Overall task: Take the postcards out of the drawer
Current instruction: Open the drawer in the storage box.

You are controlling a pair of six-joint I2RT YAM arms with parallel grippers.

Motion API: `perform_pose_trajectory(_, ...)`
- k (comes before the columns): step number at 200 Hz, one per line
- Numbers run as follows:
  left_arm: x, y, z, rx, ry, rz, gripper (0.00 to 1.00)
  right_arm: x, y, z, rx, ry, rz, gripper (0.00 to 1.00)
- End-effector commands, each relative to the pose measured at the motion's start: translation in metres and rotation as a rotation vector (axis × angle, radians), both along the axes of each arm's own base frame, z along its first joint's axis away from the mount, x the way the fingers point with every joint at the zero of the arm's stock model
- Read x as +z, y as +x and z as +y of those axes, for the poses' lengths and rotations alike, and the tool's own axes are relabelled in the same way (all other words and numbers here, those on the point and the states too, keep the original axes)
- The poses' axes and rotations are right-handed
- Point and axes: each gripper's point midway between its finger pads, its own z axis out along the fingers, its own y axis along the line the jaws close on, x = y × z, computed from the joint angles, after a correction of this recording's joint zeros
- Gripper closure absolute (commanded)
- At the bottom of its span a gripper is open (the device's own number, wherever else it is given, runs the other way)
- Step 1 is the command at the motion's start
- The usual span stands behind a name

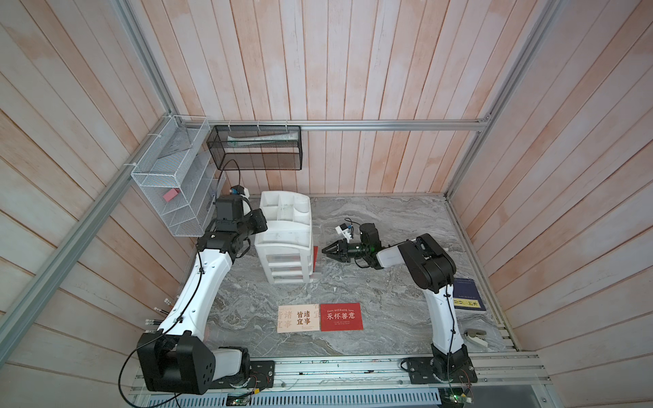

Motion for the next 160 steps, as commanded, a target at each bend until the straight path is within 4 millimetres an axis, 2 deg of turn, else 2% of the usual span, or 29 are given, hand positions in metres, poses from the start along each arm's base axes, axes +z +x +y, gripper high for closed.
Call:
perform_pose_trajectory(1,-0.020,-0.008,0.018,0.066,0.060,0.061,1.00,0.009,0.011,-0.021,-0.016,-0.017,-0.110,0.65)
perform_pose_trajectory(80,-0.010,-0.010,0.020,0.082,0.059,0.037,1.00,0.004,0.020,-0.061,-0.054,-0.087,-0.116,0.65)
perform_pose_trajectory(160,-0.005,-0.013,0.022,0.105,0.044,0.017,1.00,-0.002,0.019,-0.077,-0.081,-0.119,-0.101,0.65)
